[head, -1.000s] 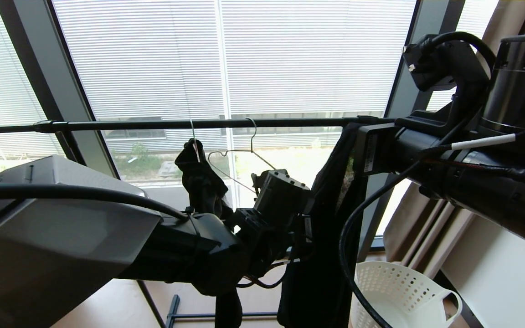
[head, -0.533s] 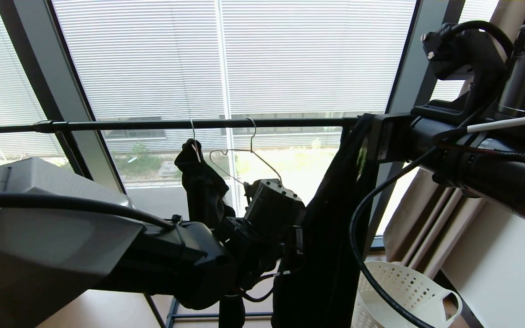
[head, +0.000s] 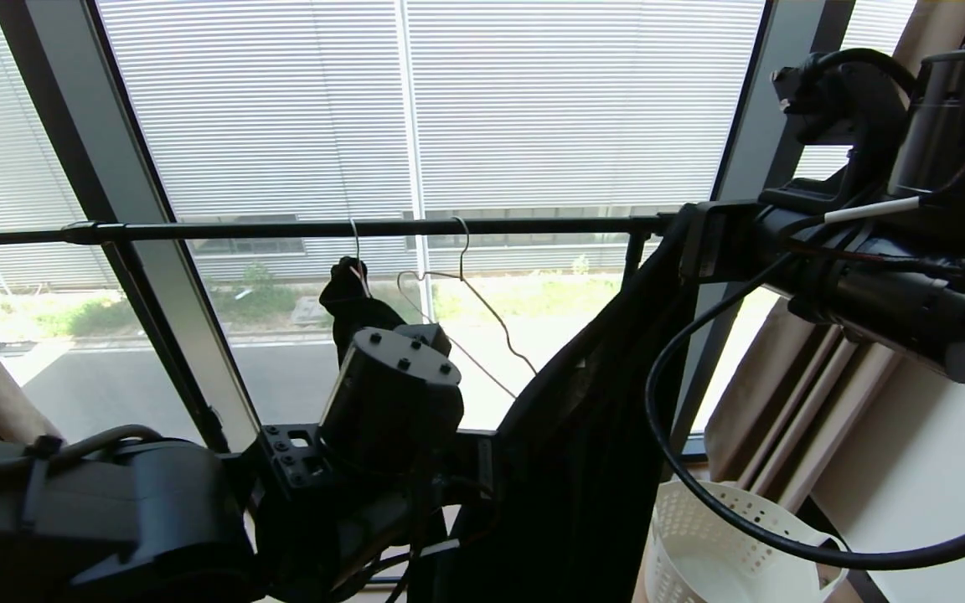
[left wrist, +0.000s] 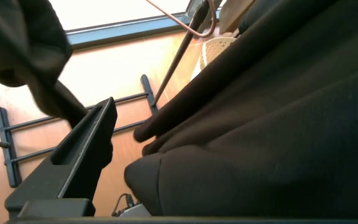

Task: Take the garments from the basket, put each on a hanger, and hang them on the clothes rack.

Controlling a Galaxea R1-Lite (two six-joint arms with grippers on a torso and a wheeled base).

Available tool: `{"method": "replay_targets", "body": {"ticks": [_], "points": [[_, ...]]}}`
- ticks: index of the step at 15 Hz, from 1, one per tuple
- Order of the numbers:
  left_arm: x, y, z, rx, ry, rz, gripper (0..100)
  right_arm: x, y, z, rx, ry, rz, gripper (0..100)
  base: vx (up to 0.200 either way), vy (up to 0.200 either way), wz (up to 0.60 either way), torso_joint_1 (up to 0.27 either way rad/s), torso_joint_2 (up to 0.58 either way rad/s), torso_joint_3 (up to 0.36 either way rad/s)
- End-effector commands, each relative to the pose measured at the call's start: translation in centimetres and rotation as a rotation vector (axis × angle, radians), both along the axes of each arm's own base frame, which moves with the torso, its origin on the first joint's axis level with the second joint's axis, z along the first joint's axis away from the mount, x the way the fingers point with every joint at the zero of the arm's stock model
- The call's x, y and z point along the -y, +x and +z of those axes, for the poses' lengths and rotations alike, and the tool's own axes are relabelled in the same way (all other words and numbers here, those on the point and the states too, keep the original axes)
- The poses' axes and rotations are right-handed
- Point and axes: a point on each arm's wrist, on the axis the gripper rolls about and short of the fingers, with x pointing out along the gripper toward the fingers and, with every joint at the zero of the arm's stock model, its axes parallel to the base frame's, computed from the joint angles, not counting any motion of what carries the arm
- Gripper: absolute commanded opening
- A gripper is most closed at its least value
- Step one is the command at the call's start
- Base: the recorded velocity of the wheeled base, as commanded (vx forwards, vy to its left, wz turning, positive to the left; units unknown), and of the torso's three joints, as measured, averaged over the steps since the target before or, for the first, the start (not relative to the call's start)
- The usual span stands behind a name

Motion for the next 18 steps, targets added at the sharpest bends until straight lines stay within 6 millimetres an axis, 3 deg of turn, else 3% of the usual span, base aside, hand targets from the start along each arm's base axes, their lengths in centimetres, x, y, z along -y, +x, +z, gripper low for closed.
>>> {"method": "replay_targets", "body": {"ticks": [1, 5, 10, 11, 16, 18], "points": [[-1.3, -1.8, 2.0, 0.039, -0.048, -0.02, 100, -0.5, 0.7, -0.9, -0.022, -0.016, -0.002, 0, 0.0, 0.0, 0.0, 0.0, 0.0, 0.0], [-1.8, -2.6, 3.0, 0.061, -0.072, -0.033, 100, -0.7, 1.1, -1.1, -0.03, -0.019, -0.004, 0, 0.0, 0.0, 0.0, 0.0, 0.0, 0.0], [-2.0, -2.7, 2.8, 0.056, -0.067, -0.03, 100, -0.7, 1.1, -1.2, -0.031, -0.02, -0.004, 0, 0.0, 0.0, 0.0, 0.0, 0.0, 0.0], [-2.0, -2.7, 2.9, 0.058, -0.067, -0.031, 0, -0.7, 1.1, -1.2, -0.032, -0.021, -0.006, 0, 0.0, 0.0, 0.0, 0.0, 0.0, 0.0], [-2.4, -2.4, 3.0, 0.059, -0.071, -0.013, 0, -0.6, 1.0, -1.2, -0.03, -0.021, -0.005, 0, 0.0, 0.0, 0.0, 0.0, 0.0, 0.0], [-1.7, -1.9, 2.5, 0.05, -0.061, -0.013, 0, -0.7, 1.0, -1.3, -0.034, -0.023, -0.007, 0, 0.0, 0.0, 0.0, 0.0, 0.0, 0.0]]}}
